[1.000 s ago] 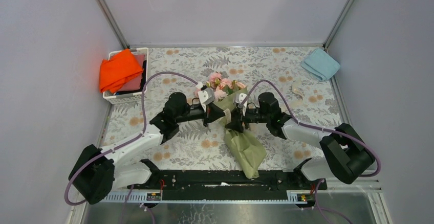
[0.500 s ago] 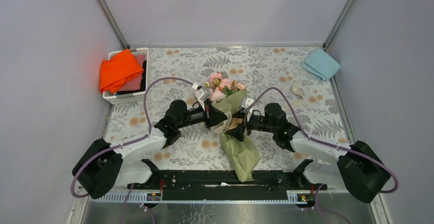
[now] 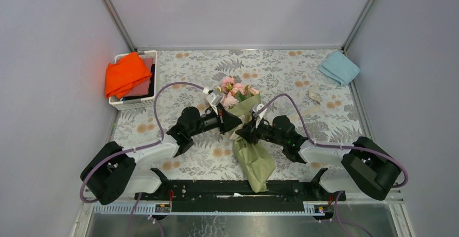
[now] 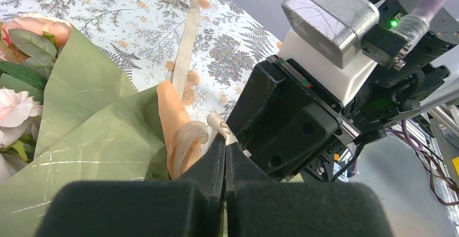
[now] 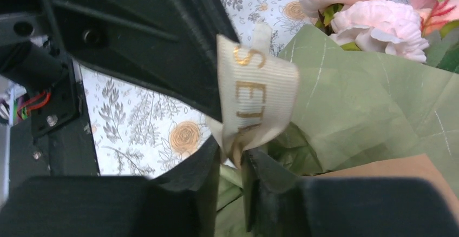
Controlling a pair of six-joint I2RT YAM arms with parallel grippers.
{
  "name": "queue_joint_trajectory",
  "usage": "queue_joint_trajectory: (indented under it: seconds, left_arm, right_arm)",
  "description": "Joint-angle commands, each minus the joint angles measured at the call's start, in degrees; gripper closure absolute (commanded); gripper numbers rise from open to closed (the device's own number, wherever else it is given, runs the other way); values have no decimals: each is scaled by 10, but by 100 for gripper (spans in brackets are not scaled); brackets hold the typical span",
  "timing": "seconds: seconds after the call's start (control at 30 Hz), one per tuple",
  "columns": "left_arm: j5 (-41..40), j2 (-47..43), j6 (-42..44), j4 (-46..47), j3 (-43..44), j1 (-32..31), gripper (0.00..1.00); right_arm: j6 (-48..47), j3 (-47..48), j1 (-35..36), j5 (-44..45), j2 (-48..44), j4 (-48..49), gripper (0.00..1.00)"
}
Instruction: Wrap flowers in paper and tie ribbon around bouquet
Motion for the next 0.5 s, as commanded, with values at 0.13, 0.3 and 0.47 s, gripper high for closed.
queue_joint_trajectory:
  seconds: [0.13,0.3,0.47]
  left_arm:
    - [10,-22,30,3,-6,-1,100]
    - [209,-63,317,-159,44,59,25]
    - [311,-51,823,-554,159,105,22]
  right_arm:
    - [-74,4,5,-4,3,32,100]
    - [-173,16,5,-70,-7,-47,100]
    - [-265,37,5,-120,-11,-119,100]
